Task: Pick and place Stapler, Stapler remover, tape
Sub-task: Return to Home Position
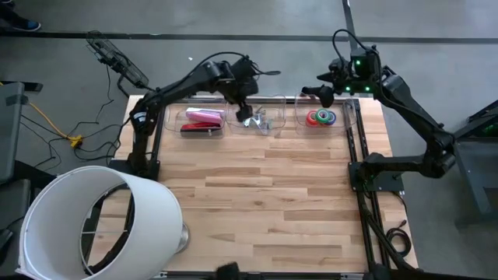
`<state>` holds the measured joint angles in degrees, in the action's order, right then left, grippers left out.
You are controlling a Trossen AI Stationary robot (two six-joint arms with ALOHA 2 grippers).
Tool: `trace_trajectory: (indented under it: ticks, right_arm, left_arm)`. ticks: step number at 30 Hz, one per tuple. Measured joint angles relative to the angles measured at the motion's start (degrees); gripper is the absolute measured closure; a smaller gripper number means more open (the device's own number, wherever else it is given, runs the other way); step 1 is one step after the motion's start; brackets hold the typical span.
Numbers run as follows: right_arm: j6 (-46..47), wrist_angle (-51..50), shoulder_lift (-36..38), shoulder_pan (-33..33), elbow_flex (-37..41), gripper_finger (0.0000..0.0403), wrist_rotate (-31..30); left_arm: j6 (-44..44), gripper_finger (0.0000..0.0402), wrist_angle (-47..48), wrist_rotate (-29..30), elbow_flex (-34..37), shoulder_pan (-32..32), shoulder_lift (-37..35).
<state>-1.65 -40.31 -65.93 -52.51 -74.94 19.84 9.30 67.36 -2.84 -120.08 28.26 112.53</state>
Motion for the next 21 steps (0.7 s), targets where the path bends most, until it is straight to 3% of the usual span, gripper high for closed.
trace_trajectory:
  ticks: [5, 11, 14, 21]
  right_arm:
    - [-1.31, -7.25, 2.42, 0.36, 0.0, 0.0063, 0.18]
    - [-2.67, -12.11, 9.67, 3.43, 2.09, 0.0063, 1.02]
    - [-0.67, -11.04, 15.22, 4.77, 6.48, 0.0063, 2.07]
    - [8.37, -0.89, 28.63, 6.03, 21.63, 0.0063, 4.38]
  left_arm:
    - [-0.93, 0.007, -1.22, -2.13, -4.88, -5.85, -0.05]
    - [-0.76, 0.007, -3.97, -12.28, -5.04, -10.77, -0.04]
    - [-0.79, 0.007, -10.18, -16.06, -3.31, -13.08, -0.07]
    - [-3.55, 0.0069, -18.25, -17.85, 1.49, -17.1, 0.02]
